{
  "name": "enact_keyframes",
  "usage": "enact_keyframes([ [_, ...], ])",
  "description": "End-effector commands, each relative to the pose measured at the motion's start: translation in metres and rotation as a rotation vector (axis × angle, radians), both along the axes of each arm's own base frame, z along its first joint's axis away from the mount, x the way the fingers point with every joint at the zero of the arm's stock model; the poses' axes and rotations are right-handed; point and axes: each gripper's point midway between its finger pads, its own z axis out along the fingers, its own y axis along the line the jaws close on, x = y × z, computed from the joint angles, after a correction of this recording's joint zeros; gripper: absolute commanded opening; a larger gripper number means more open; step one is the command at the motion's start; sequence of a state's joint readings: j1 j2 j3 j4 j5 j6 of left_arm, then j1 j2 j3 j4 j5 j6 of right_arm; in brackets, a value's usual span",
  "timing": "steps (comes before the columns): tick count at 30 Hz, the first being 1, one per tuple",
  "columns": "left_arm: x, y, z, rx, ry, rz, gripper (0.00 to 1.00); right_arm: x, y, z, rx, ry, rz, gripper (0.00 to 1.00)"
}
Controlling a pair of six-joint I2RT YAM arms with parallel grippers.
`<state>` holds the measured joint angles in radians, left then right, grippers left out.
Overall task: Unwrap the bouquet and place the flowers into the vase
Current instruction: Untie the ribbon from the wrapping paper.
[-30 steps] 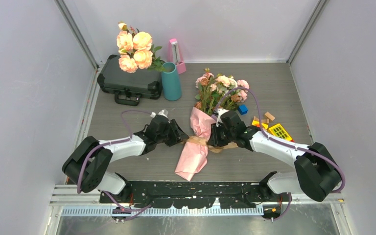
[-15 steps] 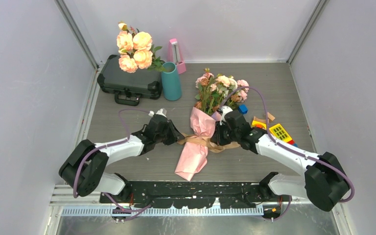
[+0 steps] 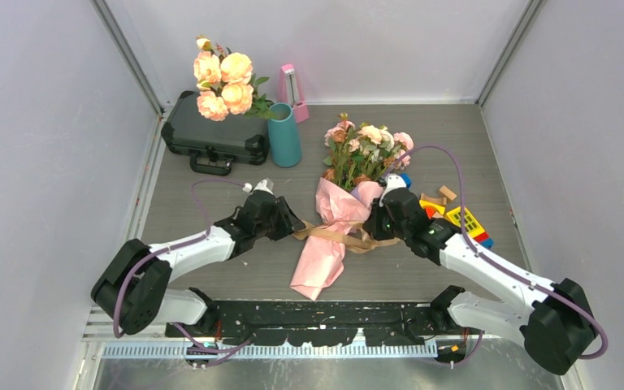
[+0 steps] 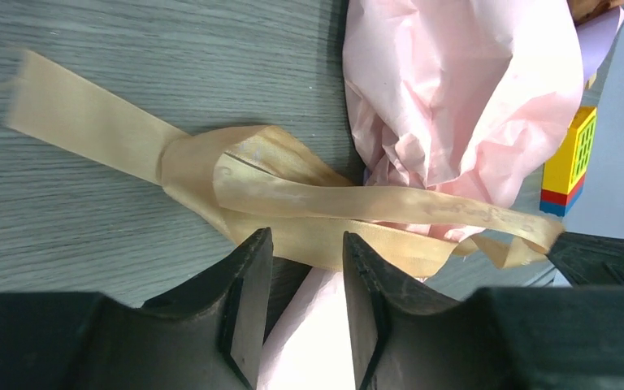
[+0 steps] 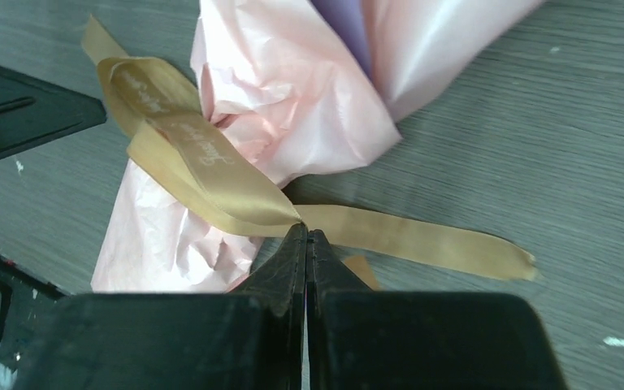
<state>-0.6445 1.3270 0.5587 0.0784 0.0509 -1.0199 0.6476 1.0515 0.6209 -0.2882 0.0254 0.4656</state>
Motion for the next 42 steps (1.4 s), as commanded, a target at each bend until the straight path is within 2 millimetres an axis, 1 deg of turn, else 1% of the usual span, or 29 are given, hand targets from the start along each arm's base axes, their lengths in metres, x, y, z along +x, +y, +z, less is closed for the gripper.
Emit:
enact_keyframes([
  [1, 0.006, 0.019, -0.001, 0.075, -0.029, 0.051, 0.41, 0.008, -0.025, 0.014, -0.023, -0.072, -0.139, 0.0],
  [2, 0.006, 0.021, -0.004, 0.083, -0.024, 0.058, 0.43, 0.008, -0.03, 0.018, -0.021, -0.091, -0.162, 0.0],
  [5, 0.004, 0.021, -0.011, 0.091, -0.005, 0.059, 0.44, 0.006, -0.04, 0.02, -0.028, -0.105, -0.204, 0.0],
  [7, 0.004, 0.021, -0.016, 0.097, 0.008, 0.058, 0.44, 0.005, -0.043, 0.024, -0.018, -0.117, -0.218, 0.0],
  [8, 0.004, 0.021, -0.019, 0.102, 0.013, 0.06, 0.44, 0.003, -0.044, 0.023, -0.02, -0.114, -0.22, 0.0],
  [11, 0.005, 0.021, -0.027, 0.113, 0.03, 0.065, 0.44, 0.002, -0.046, 0.022, -0.017, -0.113, -0.228, 0.0],
  [21, 0.003, 0.024, -0.041, 0.142, 0.054, 0.068, 0.46, 0.003, -0.048, 0.021, -0.023, -0.111, -0.244, 0.0],
  [24, 0.005, 0.022, -0.042, 0.139, 0.049, 0.061, 0.41, 0.004, -0.051, 0.023, -0.021, -0.123, -0.26, 0.0],
  [28, 0.006, 0.024, -0.042, 0.166, 0.044, 0.051, 0.26, 0.004, -0.059, 0.028, -0.025, -0.146, -0.295, 0.0],
  [32, 0.01, 0.027, -0.038, 0.191, 0.029, 0.051, 0.11, 0.003, -0.073, 0.032, -0.031, -0.176, -0.355, 0.0],
  [33, 0.011, 0.028, -0.036, 0.197, 0.023, 0.051, 0.09, 0.002, -0.078, 0.035, -0.029, -0.19, -0.382, 0.0],
  [34, 0.012, 0.029, -0.033, 0.205, 0.018, 0.049, 0.05, 0.001, -0.081, 0.033, -0.034, -0.189, -0.392, 0.0],
  [35, 0.011, 0.031, -0.032, 0.219, 0.02, 0.047, 0.02, 0.001, -0.086, 0.037, -0.024, -0.207, -0.418, 0.0],
  [36, 0.013, 0.033, -0.029, 0.225, 0.014, 0.049, 0.0, -0.001, -0.089, 0.034, -0.033, -0.203, -0.428, 0.0],
  [37, 0.014, 0.035, -0.027, 0.227, 0.01, 0.05, 0.0, -0.001, -0.092, 0.037, -0.025, -0.216, -0.446, 0.0],
  [38, 0.015, 0.036, -0.025, 0.228, 0.006, 0.051, 0.0, -0.003, -0.095, 0.034, -0.032, -0.213, -0.455, 0.0],
  [41, 0.019, 0.042, -0.019, 0.234, -0.003, 0.05, 0.0, -0.005, -0.103, 0.035, -0.011, -0.226, -0.503, 0.0],
  [42, 0.02, 0.045, -0.019, 0.238, -0.002, 0.052, 0.0, -0.007, -0.104, 0.031, -0.014, -0.223, -0.509, 0.0],
])
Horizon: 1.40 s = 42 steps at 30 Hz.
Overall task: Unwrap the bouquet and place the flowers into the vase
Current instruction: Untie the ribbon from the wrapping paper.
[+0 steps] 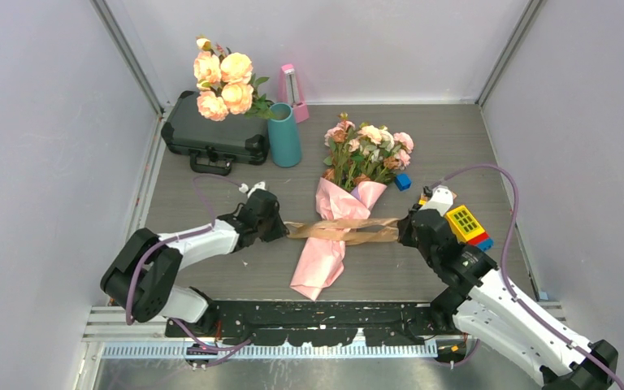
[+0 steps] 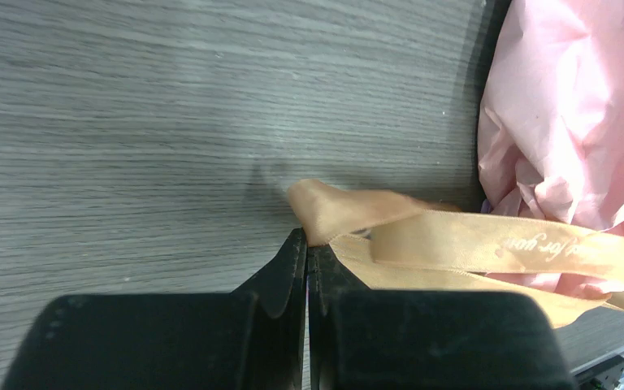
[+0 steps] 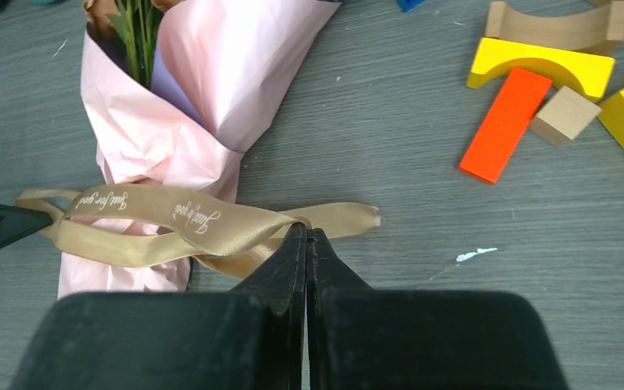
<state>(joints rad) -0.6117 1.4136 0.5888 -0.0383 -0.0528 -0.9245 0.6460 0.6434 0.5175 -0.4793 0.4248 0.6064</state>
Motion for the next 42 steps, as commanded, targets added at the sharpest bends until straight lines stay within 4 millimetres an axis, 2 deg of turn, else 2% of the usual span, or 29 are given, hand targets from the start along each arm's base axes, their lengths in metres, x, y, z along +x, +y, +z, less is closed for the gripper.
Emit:
enact_keyframes([
  [1, 0.016, 0.012, 0.021, 0.025, -0.057, 0.008, 0.0, 0.001, -0.018, 0.0, 0.022, -0.035, -0.118, 0.0],
  [12, 0.027, 0.038, 0.014, 0.031, -0.021, 0.04, 0.0, -0.006, -0.019, -0.024, 0.084, 0.016, -0.173, 0.0],
  [14, 0.028, 0.042, 0.014, 0.04, -0.019, 0.04, 0.03, -0.007, -0.019, -0.026, 0.089, 0.019, -0.176, 0.03],
  [16, 0.028, 0.043, 0.017, 0.053, -0.023, 0.027, 0.12, -0.008, -0.019, -0.027, 0.086, 0.023, -0.174, 0.1],
  [21, 0.029, 0.05, 0.039, 0.105, -0.068, -0.008, 0.44, -0.01, -0.021, -0.02, 0.06, 0.019, -0.149, 0.45],
  [24, 0.03, 0.049, 0.059, 0.109, -0.117, -0.046, 0.58, -0.01, -0.016, -0.015, 0.053, 0.016, -0.112, 0.56],
  [25, 0.03, 0.046, 0.066, 0.1, -0.141, -0.072, 0.62, -0.011, -0.013, -0.015, 0.05, 0.022, -0.086, 0.62],
  [27, 0.024, 0.031, 0.079, 0.085, -0.181, -0.16, 0.68, -0.011, -0.004, -0.014, 0.054, 0.03, -0.034, 0.67],
  [32, 0.003, -0.02, 0.099, 0.128, -0.294, -0.437, 0.72, -0.01, 0.012, -0.01, 0.078, 0.043, 0.035, 0.74],
  [36, -0.013, -0.058, 0.108, 0.222, -0.431, -0.635, 0.73, -0.008, 0.015, -0.007, 0.082, 0.043, 0.046, 0.75],
  [39, -0.029, -0.086, 0.113, 0.229, -0.522, -0.773, 0.74, -0.009, 0.015, -0.004, 0.09, 0.04, 0.051, 0.75],
  [42, -0.037, -0.102, 0.111, 0.247, -0.578, -0.858, 0.75, -0.011, 0.016, -0.002, 0.104, 0.033, 0.057, 0.75],
])
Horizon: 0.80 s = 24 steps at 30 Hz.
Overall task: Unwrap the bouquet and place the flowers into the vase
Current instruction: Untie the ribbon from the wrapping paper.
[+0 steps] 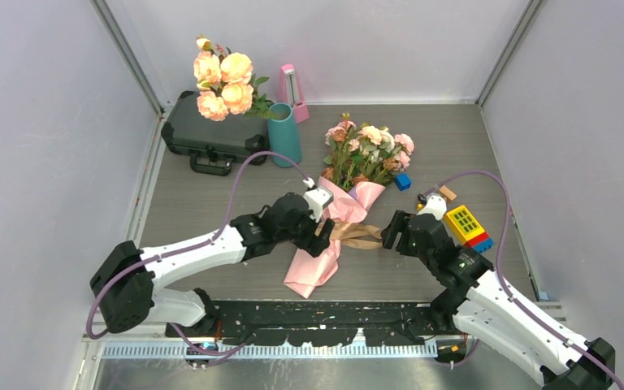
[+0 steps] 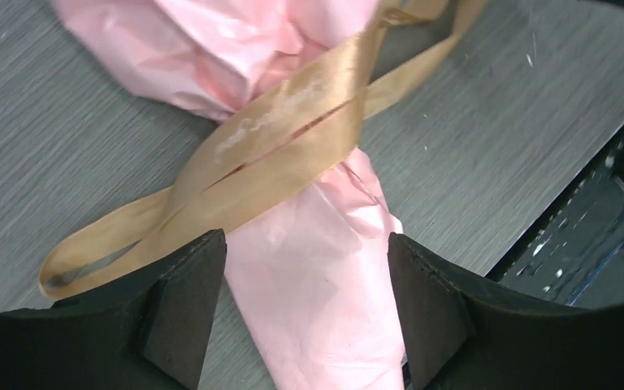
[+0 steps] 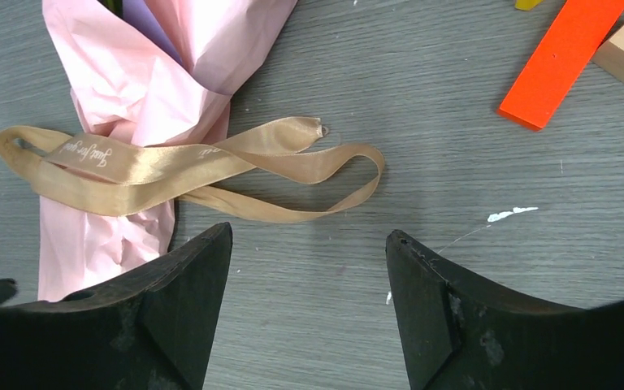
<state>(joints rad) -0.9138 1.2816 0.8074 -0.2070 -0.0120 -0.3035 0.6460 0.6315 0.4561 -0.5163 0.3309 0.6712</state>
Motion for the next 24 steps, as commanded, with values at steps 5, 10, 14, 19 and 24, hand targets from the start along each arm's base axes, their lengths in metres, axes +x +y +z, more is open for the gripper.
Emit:
enact_keyframes([
  [5, 0.008, -0.038, 0.005, 0.074, -0.192, -0.191, 0.77, 0.007, 0.008, 0.034, 0.077, -0.091, 0.014, 0.75],
  [10, 0.011, -0.051, -0.003, 0.139, -0.229, -0.229, 0.77, 0.006, 0.008, 0.033, 0.078, -0.091, 0.015, 0.75],
  [14, 0.019, -0.056, -0.005, 0.155, -0.249, -0.217, 0.77, 0.005, 0.009, 0.032, 0.077, -0.085, 0.025, 0.75],
  [19, 0.023, -0.058, -0.009, 0.172, -0.254, -0.211, 0.74, 0.005, 0.009, 0.031, 0.074, -0.082, 0.027, 0.75],
  [24, 0.024, -0.061, -0.016, 0.184, -0.241, -0.218, 0.66, 0.005, 0.01, 0.029, 0.07, -0.074, 0.03, 0.75],
])
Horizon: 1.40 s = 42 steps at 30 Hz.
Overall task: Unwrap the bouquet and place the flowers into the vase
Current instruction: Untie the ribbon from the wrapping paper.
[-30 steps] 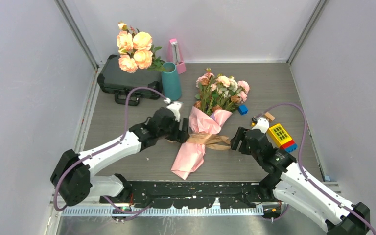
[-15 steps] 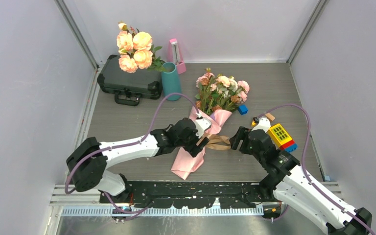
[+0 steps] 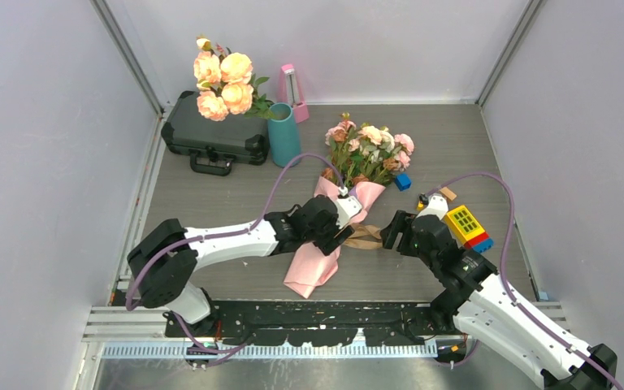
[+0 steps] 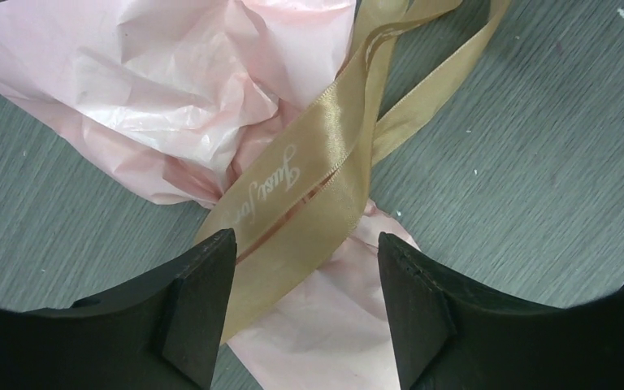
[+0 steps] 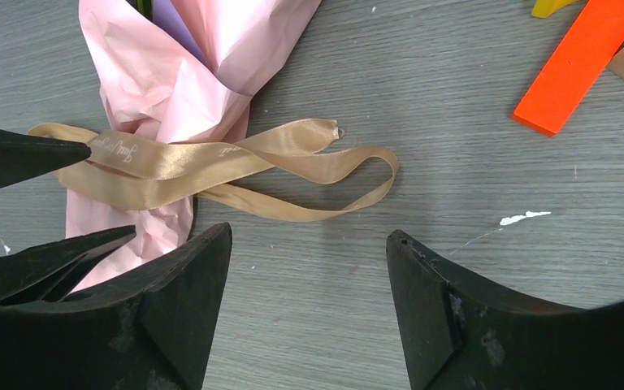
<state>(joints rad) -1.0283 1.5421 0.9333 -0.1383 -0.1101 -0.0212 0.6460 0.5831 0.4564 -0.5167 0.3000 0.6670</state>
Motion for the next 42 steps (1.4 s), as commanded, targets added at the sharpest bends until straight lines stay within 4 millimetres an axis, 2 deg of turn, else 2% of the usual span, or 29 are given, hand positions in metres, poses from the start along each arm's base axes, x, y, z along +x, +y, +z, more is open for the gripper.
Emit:
enact_keyframes([
  [1, 0.012, -0.017, 0.016, -0.046, -0.054, -0.003, 0.64, 0.008, 0.006, 0.019, 0.03, -0.045, 0.003, 0.75],
  [4, 0.013, -0.018, 0.014, -0.045, -0.053, -0.002, 0.59, 0.008, 0.006, 0.019, 0.03, -0.043, 0.006, 0.75],
  [8, 0.015, -0.017, 0.01, -0.034, -0.057, 0.007, 0.6, 0.007, 0.006, 0.019, 0.031, -0.041, 0.008, 0.75],
  [10, 0.018, -0.016, 0.01, -0.02, -0.076, 0.0, 0.58, 0.008, 0.007, 0.019, 0.031, -0.041, 0.008, 0.75],
  [14, 0.021, -0.015, 0.009, -0.005, -0.08, 0.017, 0.41, 0.008, 0.007, 0.018, 0.03, -0.038, 0.008, 0.75],
  [17, 0.021, -0.015, 0.011, -0.01, -0.081, 0.024, 0.23, 0.007, 0.007, 0.018, 0.029, -0.037, 0.009, 0.75],
  [20, 0.021, -0.016, 0.013, -0.018, -0.081, 0.024, 0.15, 0.008, 0.007, 0.018, 0.029, -0.037, 0.008, 0.75],
  [35, 0.003, -0.015, 0.043, -0.157, 0.01, 0.081, 0.11, 0.007, 0.009, 0.016, 0.027, -0.024, 0.02, 0.75],
  [38, 0.005, -0.009, 0.049, -0.17, 0.004, 0.124, 0.06, 0.009, 0.012, 0.017, 0.033, -0.027, 0.026, 0.75],
  [42, 0.016, 0.01, 0.061, -0.199, 0.001, 0.237, 0.0, 0.012, 0.02, 0.018, 0.037, -0.032, 0.058, 0.75],
])
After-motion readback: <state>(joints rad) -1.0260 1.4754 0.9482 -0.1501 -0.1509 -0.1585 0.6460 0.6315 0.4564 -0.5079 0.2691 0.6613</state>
